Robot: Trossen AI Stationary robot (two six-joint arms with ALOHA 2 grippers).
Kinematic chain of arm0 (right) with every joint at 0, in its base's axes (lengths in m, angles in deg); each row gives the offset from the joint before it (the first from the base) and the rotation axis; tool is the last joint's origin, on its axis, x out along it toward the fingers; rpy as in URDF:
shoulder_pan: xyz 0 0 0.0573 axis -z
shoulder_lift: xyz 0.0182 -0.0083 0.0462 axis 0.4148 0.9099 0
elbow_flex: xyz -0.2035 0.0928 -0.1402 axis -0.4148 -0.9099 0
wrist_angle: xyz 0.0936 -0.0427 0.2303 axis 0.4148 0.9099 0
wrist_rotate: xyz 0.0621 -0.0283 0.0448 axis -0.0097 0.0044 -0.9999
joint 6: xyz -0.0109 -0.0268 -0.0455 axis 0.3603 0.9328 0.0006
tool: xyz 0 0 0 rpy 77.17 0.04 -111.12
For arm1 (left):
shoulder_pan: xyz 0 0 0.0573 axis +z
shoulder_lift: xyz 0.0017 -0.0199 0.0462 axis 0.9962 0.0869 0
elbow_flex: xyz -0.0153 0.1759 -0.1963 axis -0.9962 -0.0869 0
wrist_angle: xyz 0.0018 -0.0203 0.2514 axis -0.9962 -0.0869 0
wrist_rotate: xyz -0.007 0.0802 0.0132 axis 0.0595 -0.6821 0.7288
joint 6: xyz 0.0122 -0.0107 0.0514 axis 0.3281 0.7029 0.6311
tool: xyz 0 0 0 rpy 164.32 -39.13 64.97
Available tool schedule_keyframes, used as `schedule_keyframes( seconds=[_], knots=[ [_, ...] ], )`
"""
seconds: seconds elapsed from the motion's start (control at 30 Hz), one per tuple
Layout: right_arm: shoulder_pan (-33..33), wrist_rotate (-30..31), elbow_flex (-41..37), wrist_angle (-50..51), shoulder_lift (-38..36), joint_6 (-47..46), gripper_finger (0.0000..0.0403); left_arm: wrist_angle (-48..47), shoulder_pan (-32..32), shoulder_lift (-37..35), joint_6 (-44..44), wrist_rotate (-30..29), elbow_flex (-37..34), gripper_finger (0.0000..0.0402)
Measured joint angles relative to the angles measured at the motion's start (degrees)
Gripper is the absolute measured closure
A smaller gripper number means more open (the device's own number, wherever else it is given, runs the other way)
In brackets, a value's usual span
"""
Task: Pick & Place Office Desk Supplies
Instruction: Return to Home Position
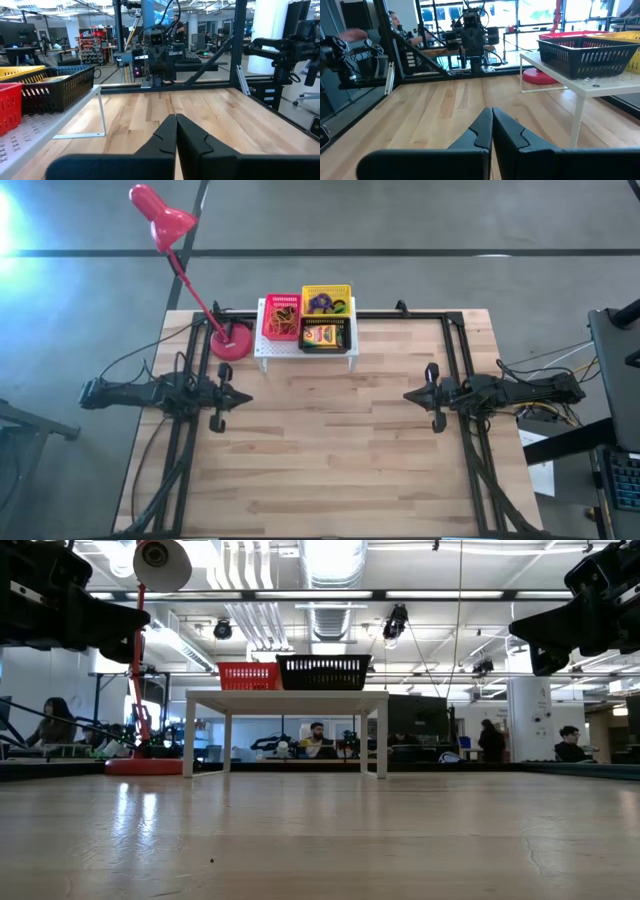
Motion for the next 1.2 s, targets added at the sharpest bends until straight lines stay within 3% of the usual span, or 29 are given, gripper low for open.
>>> schedule_keyframes(
  seconds=[0.23,1.2],
  knots=[
    [0.0,0.0,0.0,0.0,0.0,0.0,0.0394,0.0,0.0,0.4,0.0,0.0,0.0,0.0379],
    [0.0,0.0,0.0,0.0,0.0,0.0,0.0394,0.1,0.0,0.4,0.0,0.0,0.0,0.0376]
  ],
)
